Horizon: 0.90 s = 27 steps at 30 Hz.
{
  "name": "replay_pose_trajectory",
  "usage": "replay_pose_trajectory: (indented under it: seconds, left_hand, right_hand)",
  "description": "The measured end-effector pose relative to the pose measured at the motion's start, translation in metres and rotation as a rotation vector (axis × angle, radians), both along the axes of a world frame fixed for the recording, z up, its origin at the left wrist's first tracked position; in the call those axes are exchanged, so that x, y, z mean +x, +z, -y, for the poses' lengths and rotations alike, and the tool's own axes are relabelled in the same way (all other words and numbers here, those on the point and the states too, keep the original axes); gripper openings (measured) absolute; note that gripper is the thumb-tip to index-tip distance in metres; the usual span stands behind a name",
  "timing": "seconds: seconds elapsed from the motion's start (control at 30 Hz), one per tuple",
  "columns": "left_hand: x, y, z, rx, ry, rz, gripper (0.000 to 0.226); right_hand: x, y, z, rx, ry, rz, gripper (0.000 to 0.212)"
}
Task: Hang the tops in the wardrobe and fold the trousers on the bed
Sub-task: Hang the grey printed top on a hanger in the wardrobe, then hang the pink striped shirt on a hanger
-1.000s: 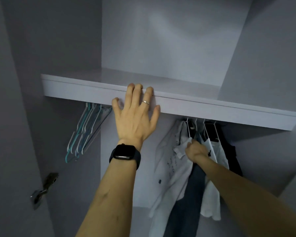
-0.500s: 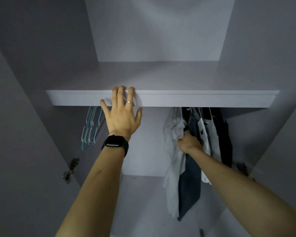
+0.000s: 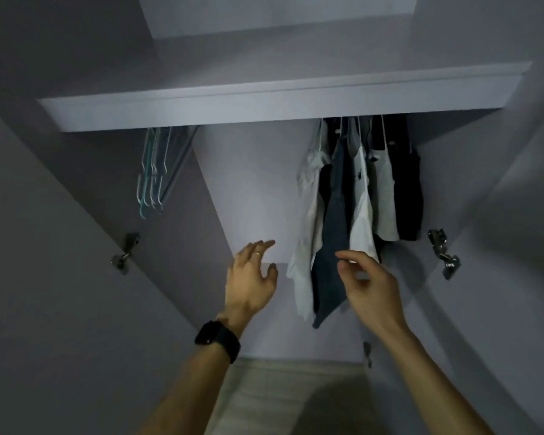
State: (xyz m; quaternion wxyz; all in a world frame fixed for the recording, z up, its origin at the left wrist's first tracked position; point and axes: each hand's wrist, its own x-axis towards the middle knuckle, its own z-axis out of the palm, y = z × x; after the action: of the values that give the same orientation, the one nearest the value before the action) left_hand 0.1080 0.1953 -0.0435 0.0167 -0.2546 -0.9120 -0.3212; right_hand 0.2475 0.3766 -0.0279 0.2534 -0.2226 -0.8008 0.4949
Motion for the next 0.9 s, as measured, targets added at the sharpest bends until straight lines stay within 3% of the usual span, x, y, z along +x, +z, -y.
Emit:
replay_pose_trajectory:
  seconds: [0.17,0.37,0.47,0.67,0.9]
  left_hand:
    - [0.01,-0.056,0.006,-0.092,-0.136,0.185,0.051]
    - [-0.005,-0.075,-0.005,-0.142,-0.426,0.135,0.049]
    - [-0.001,-0.083,-0.016,-0.135,-0.606,0.132,0.047]
    - [0.06,-0.1,-0.048,-0.253,-1.112,0.116,0.045]
    - [0.257,-0.1,-0.054,-0.362,-1.78,0.031,0.047]
  right_hand:
    - [0.006,-0.034,0.02,0.141,-0.028,0.089,0.021]
    - [0.024,-0.066,0.052,0.276,-0.229,0.175,0.017]
    - [0.058,-0.085,0.076,0.204,-0.381,0.304,0.019]
    - [0.154,-0.11,0.144,0.05,-0.798,0.469,0.019]
    - [0.297,-0.103,0.278,-0.187,-1.485,0.548,0.018]
